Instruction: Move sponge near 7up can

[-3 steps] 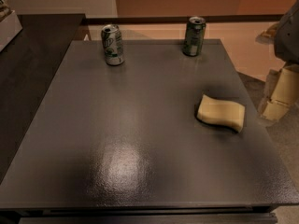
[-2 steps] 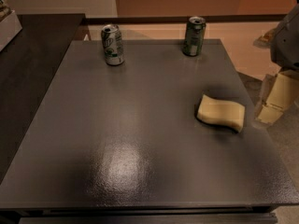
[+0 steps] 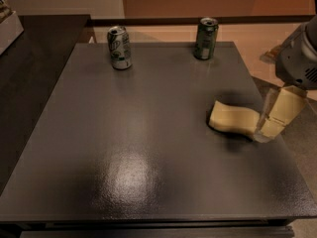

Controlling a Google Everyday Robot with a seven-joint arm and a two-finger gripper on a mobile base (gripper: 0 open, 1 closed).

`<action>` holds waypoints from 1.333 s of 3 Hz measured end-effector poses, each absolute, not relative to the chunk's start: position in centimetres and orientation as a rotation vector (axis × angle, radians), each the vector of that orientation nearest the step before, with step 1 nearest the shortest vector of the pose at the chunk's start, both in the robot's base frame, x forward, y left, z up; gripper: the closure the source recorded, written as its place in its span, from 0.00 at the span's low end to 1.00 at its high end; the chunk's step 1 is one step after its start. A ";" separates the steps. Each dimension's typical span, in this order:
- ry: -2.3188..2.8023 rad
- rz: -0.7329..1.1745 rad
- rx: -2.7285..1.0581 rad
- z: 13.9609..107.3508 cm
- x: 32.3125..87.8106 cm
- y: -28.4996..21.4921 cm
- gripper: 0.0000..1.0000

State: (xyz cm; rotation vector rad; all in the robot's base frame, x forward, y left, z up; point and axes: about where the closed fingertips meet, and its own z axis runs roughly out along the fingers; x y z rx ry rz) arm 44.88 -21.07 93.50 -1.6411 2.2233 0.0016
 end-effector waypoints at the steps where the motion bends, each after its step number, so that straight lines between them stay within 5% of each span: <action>1: 2.212 0.042 -1.638 91.5 45.2 -20.4 0.00; 4: 2.237 0.170 -1.643 86.5 46.1 -19.5 0.00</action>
Offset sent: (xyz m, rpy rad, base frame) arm 0.0162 0.0197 -0.0686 0.0982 0.0666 0.0157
